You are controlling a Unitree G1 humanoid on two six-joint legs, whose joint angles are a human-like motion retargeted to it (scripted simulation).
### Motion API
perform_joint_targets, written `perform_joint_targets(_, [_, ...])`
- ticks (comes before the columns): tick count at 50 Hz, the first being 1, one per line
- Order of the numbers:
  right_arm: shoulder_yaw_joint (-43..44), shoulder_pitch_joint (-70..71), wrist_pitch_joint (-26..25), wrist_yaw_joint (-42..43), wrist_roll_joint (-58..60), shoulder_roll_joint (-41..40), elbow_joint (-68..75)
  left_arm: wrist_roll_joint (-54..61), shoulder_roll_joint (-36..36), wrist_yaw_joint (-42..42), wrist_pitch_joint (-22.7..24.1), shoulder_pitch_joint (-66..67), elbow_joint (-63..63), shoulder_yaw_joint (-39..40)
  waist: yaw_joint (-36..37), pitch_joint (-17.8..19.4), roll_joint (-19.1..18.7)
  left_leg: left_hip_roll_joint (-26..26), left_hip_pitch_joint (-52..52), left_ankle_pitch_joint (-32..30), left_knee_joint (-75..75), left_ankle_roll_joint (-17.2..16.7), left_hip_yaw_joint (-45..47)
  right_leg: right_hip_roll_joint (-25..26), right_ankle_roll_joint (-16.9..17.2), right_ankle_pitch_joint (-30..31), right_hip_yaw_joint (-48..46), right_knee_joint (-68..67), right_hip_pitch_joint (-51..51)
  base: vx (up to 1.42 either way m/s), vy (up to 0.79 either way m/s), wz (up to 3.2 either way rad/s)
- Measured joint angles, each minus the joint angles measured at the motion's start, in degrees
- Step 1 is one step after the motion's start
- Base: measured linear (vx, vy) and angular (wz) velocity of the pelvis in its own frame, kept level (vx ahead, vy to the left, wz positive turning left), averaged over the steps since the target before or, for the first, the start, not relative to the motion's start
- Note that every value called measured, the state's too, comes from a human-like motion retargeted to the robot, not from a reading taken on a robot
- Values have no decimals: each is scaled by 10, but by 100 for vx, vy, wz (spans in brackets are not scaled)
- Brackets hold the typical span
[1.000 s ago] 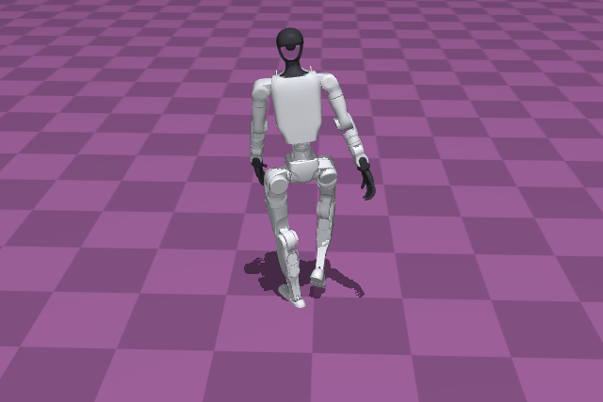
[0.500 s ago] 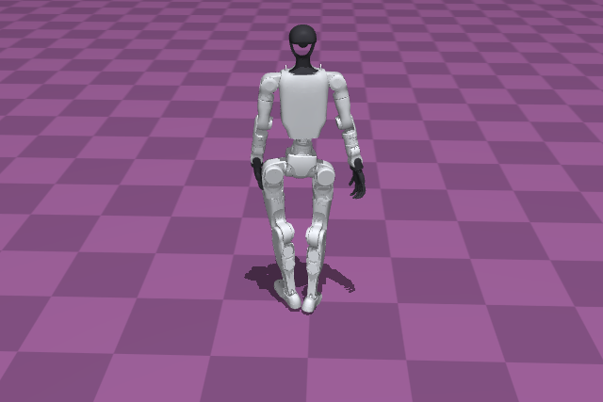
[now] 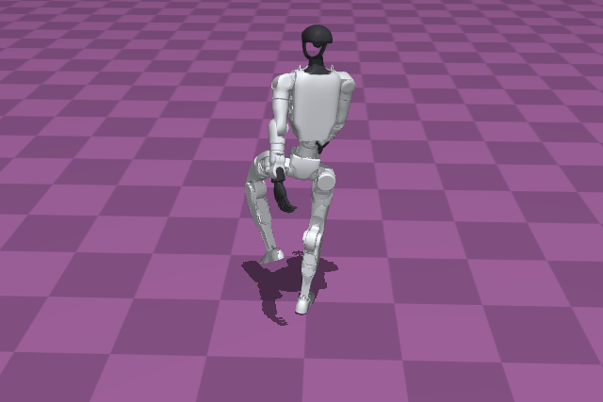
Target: In place motions
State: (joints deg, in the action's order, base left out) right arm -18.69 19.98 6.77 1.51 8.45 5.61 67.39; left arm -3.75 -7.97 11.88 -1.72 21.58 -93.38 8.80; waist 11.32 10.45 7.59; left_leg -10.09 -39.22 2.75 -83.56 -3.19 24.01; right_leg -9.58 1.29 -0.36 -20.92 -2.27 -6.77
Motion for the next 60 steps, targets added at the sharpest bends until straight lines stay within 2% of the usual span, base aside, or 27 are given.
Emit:
perform_joint_targets(3, [-2, -7, 1, 6, -1, -3, 4, 0, -4, 2, -1, 1, 6, 5, -10, -5, 4, 24, 44, 0, 61, -18, -2, -5, 7, -2, -9, 2, -8, 4, 4, 45])
perform_joint_targets(7, [-9, -35, 5, 9, -10, -8, 19, 7, 6, -10, 10, 1, 24, 14, -30, -24, 7, 89, 137, -9, 218, -52, -24, -12, 20, -4, -24, 9, -17, 9, 7, 39])
perform_joint_targets(11, [-17, -73, 5, 3, -16, -17, 42, 21, 17, -12, 15, -3, 31, 23, -56, -55, 2, 139, 255, -26, 435, -53, -52, -3, 30, -7, -35, 11, -16, 16, 7, 19])
perform_joint_targets(12, [-19, -83, 5, 2, -17, -18, 47, 24, 18, -9, 15, -6, 32, 23, -62, -61, -1, 148, 286, -20, 494, -51, -60, 2, 32, -7, -35, 10, -16, 17, 9, 3])
perform_joint_targets(13, [-20, -93, 5, 0, -16, -18, 53, 25, 18, -8, 15, -9, 34, 23, -66, -66, -4, 159, 316, 12, 555, -56, -72, 7, 35, -8, -36, 8, -15, 17, 9, 4])
perform_joint_targets(15, [-19, -112, 5, -3, -12, -14, 66, 26, 15, -7, 15, -18, 37, 18, -77, -76, -10, 167, 378, 98, 651, -43, -53, 18, 40, -9, -42, 4, -15, 19, 13, 12])
perform_joint_targets(16, [-19, -122, 4, -5, -7, -11, 75, 25, 13, -8, 14, -22, 38, 12, -83, -82, -13, 171, 394, 124, 689, -22, -49, 21, 44, -9, -45, 2, -16, 20, 16, 22])
perform_joint_targets(18, [-17, -136, -2, -8, 13, -2, 98, 24, 10, -11, 8, -37, 41, -2, -108, -94, -21, 179, 419, 140, 752, 15, -53, 26, 53, -9, -63, -4, -17, 14, 16, 51])
perform_joint_targets(20, [-13, -141, -15, -7, 42, 9, 122, 21, 7, -14, -2, -67, 46, -14, -128, -92, -20, 192, 419, 132, 785, 31, -83, 22, 60, -7, -80, -17, -14, -1, 18, 39])
perform_joint_targets(22, [0, -147, -28, 0, 65, 20, 138, 11, -2, -27, -7, -103, 61, -31, -131, -78, -13, 192, 423, 136, 796, 37, -65, 13, 72, -2, -81, -41, -6, -11, 11, 19])
perform_joint_targets(25, [25, -170, -29, -5, 84, 41, 151, 3, -18, -48, -3, -152, 88, -79, -133, -64, -10, 192, 419, 146, 794, 39, -73, 5, 86, 31, -98, -86, 3, 4, 13, 13])
perform_joint_targets(28, [58, -209, -36, -16, 109, 56, 164, 1, -30, -42, -8, -207, 93, -135, -131, -62, -21, 171, 417, 156, 784, 33, -78, -7, 98, 127, -120, -177, 34, 13, 11, -5])
perform_joint_targets(30, [76, -217, -44, -12, 110, 63, 187, -6, -26, -26, -16, -244, 100, -137, -129, -48, -31, 154, 421, 162, 779, 30, -68, -12, 76, 181, -105, -265, 75, -3, 12, -42])
perform_joint_targets(33, [98, -222, -50, -26, 106, 76, 213, 13, -19, 3, -8, -294, 130, -123, -166, -27, -46, 132, 427, 167, 778, 34, -67, -27, 63, 164, -99, -422, 149, -6, 19, -4])
perform_joint_targets(37, [124, -231, -62, -47, 105, 97, 237, -1, -17, -43, 0, -348, 203, -117, -228, -8, -57, 122, 430, 167, 783, 49, -73, -64, 52, 136, -90, -606, 259, 0, 17, 21])
perform_joint_targets(42, [160, -248, -76, -44, 80, 114, 271, -12, -32, -84, 25, -384, 290, -141, -268, -7, -58, 114, 434, 156, 796, 64, -36, -67, 52, 120, -50, -710, 378, 1, 5, 7])
perform_joint_targets(45, [179, -255, -83, -46, 57, 115, 284, 7, -26, -88, 36, -397, 305, -145, -276, -10, -56, 111, 435, 157, 791, 61, -31, -64, 43, 120, -51, -700, 387, 2, -1, -4])
perform_joint_targets(50, [188, -255, -83, -48, 33, 106, 275, 28, -14, -70, 41, -394, 292, -149, -262, -15, -50, 115, 446, 165, 788, 49, -22, -50, 47, 136, -60, -606, 315, 5, -7, -30])
perform_joint_targets(55, [166, -249, -75, -52, 42, 93, 244, 16, -5, -45, 32, -353, 254, -163, -227, -39, -51, 121, 447, 170, 793, 35, -7, -14, 79, 167, -55, -456, 211, 8, -10, -45])
perform_joint_targets(58, [147, -245, -71, -50, 54, 83, 218, 13, 6, -24, 18, -317, 225, -169, -201, -58, -46, 131, 445, 169, 800, 28, 0, 21, 102, 183, -7, -333, 154, 8, -15, -45])
perform_joint_targets(60, [134, -239, -66, -49, 62, 77, 201, 16, 14, -12, 8, -288, 207, -173, -186, -72, -39, 143, 443, 167, 806, 26, 4, 38, 105, 192, 37, -244, 118, 7, -19, -40])
